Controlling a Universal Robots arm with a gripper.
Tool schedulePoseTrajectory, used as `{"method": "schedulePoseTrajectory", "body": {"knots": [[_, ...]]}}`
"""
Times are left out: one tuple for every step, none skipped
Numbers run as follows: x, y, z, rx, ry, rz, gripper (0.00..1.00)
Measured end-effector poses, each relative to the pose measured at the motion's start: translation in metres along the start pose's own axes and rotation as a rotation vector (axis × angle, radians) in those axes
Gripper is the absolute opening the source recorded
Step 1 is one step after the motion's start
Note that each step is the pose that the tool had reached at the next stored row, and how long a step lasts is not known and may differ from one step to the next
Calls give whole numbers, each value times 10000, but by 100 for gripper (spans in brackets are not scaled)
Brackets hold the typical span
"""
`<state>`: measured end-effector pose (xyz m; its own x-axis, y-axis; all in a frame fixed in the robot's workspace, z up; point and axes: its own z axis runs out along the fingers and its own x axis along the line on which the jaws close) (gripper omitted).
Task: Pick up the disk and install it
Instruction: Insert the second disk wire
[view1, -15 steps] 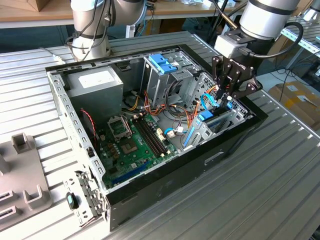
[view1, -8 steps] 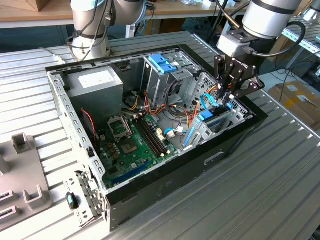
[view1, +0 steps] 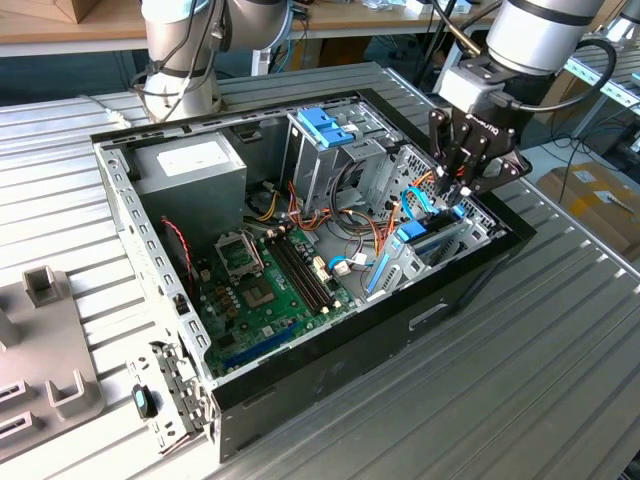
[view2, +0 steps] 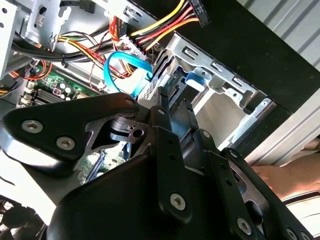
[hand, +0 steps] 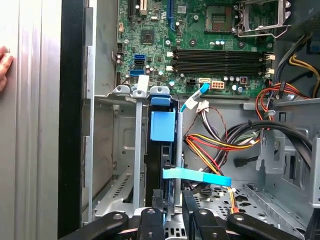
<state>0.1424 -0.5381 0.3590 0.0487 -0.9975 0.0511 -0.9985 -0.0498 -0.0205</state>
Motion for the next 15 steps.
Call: {"method": "schedulePoseTrajectory", "body": {"knots": [[0, 0, -8, 2, -1, -31, 29], [1, 0, -15, 3, -2, -56, 29], [1, -1, -26, 5, -4, -107, 29], [1, -1, -28, 8, -7, -149, 29], [1, -3, -29, 10, -8, -199, 29], [1, -5, -29, 12, -8, -235, 29], [1, -7, -31, 14, -6, -271, 29], [1, -9, -31, 15, -6, -308, 29], [1, -12, -31, 18, -6, -347, 29], [2, -19, -30, 20, -9, -401, 29], [2, -25, -30, 21, -9, -417, 29], [1, -33, -30, 22, -10, -433, 29], [-1, -39, -30, 23, -10, -446, 29], [-3, -46, -30, 23, -11, -459, 29], [-6, -53, -29, 24, -12, -472, 29]]}}
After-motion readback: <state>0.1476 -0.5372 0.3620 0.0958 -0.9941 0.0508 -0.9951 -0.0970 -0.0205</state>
